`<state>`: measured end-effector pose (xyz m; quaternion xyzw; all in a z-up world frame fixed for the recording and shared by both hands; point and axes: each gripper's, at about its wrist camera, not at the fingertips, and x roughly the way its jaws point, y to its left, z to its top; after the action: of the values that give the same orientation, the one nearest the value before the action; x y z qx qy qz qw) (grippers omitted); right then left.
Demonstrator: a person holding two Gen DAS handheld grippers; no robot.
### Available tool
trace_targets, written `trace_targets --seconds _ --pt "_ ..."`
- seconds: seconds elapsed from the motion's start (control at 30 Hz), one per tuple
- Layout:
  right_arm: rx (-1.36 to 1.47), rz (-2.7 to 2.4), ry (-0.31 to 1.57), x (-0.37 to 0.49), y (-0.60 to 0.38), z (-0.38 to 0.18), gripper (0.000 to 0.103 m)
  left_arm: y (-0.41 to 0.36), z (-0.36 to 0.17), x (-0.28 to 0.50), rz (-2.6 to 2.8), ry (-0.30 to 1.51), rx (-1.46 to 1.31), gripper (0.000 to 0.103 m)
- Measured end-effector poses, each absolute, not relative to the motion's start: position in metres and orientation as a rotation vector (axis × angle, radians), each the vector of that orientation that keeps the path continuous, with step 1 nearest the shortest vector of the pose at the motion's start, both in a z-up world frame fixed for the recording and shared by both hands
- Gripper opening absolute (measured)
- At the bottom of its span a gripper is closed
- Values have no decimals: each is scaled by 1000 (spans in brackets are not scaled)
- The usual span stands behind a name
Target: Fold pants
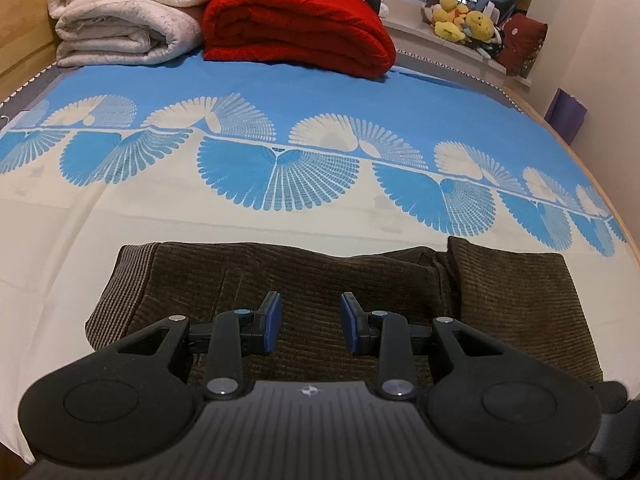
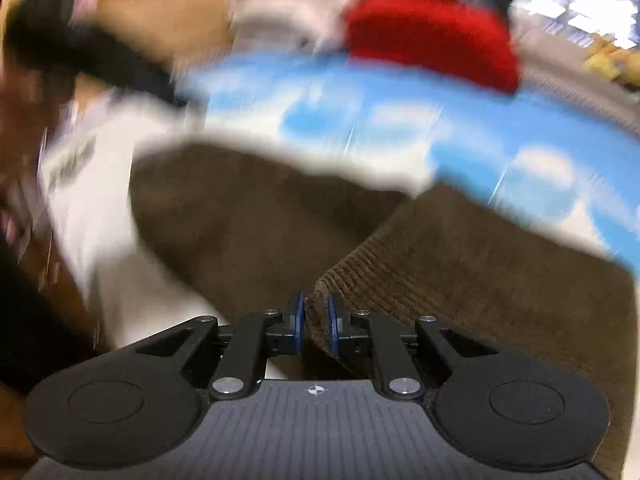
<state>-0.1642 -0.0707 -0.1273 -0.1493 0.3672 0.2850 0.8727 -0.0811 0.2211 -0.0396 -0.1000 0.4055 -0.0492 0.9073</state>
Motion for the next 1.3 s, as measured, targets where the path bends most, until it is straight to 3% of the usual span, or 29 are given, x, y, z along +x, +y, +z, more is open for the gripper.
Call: trace_targets --seconds 0.03,0.07,0.1,0.17,0.33,0.37,0.43,0.5,0.6,0.73,0.83,0.97,1.1,1.3 --pt "-349 578 746 -167 -67 -131 17 221 -39 -81 -101 837 -210 36" --pt "-378 564 723 -168 -63 -132 26 220 -39 -82 -101 836 -212 36" --pt "-414 545 701 -170 -60 -133 41 220 -39 -82 -103 835 -211 36" --pt "-439 536 702 -170 -55 -137 55 219 -39 -82 -108 836 -200 36" --pt "-501 538 740 -163 -47 -146 51 222 -41 -81 -100 844 -205 36" --pt "-494 535 737 -163 -49 -143 33 222 -41 -81 -99 843 -205 36" --pt "-422 524 716 -162 -60 -130 23 223 -41 -81 -96 842 -207 36" --pt "-349 507 660 -166 -71 -108 20 224 -40 -83 -96 839 -212 36" --pt "-353 515 574 -182 -77 -93 20 225 -39 -83 -98 835 -210 36" --pt "-538 578 750 -183 -59 -141 22 230 -41 -81 -83 846 -228 36" --pt "-480 563 698 -186 -61 -127 25 242 -40 -82 -61 850 -277 36" --pt "-324 509 670 -180 -80 -108 51 266 -39 -85 -24 846 -322 36" --pt "-382 534 832 -169 -81 -130 49 291 -35 -91 -21 860 -325 36" --pt "-88 488 646 -160 -129 -45 52 352 -39 -106 -15 867 -382 50"
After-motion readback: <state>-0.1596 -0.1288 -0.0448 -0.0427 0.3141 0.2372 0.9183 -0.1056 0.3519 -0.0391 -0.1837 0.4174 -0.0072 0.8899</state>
